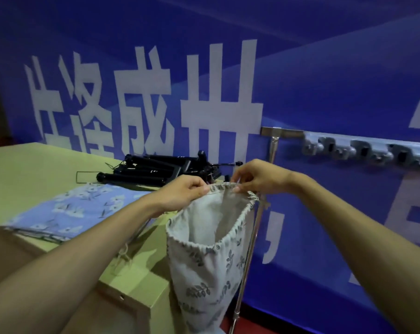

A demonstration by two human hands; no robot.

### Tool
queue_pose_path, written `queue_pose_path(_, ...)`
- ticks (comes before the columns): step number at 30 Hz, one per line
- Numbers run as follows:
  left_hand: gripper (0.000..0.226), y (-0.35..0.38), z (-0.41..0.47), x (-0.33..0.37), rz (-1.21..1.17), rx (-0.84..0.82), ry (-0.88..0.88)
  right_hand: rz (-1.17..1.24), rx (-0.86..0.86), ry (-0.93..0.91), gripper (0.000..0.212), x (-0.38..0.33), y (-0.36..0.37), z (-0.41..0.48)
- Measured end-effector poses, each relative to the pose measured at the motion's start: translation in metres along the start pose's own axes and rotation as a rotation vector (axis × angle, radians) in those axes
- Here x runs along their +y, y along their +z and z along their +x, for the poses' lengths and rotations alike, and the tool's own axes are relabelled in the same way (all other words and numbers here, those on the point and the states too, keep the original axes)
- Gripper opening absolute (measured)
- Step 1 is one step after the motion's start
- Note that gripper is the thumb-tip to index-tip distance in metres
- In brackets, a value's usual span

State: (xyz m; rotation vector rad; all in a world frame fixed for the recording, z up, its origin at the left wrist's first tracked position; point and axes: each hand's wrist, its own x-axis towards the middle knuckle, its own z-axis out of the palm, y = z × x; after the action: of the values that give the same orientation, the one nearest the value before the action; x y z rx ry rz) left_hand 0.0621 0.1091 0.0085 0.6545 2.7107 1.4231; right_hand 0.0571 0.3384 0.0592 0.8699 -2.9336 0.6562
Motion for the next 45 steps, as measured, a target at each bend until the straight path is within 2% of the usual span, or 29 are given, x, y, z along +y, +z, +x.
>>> queue_pose_path(6,0.027,-0.028,0.009,-0.049,0.043,0.090,-0.075,0.106,0.057,0.015,0.022,0.011,0.037,0.067)
queue_pose_path(10,0.034,-0.039,0.016,-0.082,-0.082,0.107,-0.127,0.138,0.119,0.028,0.021,0.012,0.054,0.110)
queue_pose_path(13,0.030,-0.037,0.018,-0.106,-0.173,0.155,-0.186,0.102,0.166,-0.011,0.015,0.004,0.073,0.143)
queue_pose_path(16,0.026,-0.028,0.019,-0.125,-0.282,0.243,-0.172,0.029,0.232,-0.062,0.016,-0.004,0.087,0.176)
queue_pose_path(19,0.021,-0.025,0.019,-0.132,-0.326,0.261,-0.171,-0.003,0.269,-0.121,0.017,-0.014,0.099,0.208)
queue_pose_path(23,0.021,-0.029,0.020,-0.137,-0.406,0.260,-0.176,-0.116,0.155,-0.141,0.020,-0.027,0.121,0.250)
queue_pose_path(27,0.022,-0.030,0.019,-0.139,-0.399,0.272,-0.166,-0.374,-0.024,-0.092,0.042,-0.034,0.139,0.276)
queue_pose_path(31,0.026,-0.032,0.018,-0.142,-0.362,0.266,-0.140,-0.518,-0.088,-0.027,0.061,-0.039,0.153,0.288)
queue_pose_path(35,0.022,-0.032,0.018,-0.144,-0.327,0.259,-0.119,-0.531,-0.032,-0.005,0.050,-0.042,0.162,0.291)
queue_pose_path(40,0.031,-0.026,0.019,-0.146,-0.211,0.249,-0.085,-0.652,0.126,-0.061,0.030,-0.048,0.158,0.287)
queue_pose_path(45,0.036,-0.021,0.020,-0.147,-0.094,0.287,-0.068,-0.713,0.280,-0.125,0.031,-0.058,0.140,0.283)
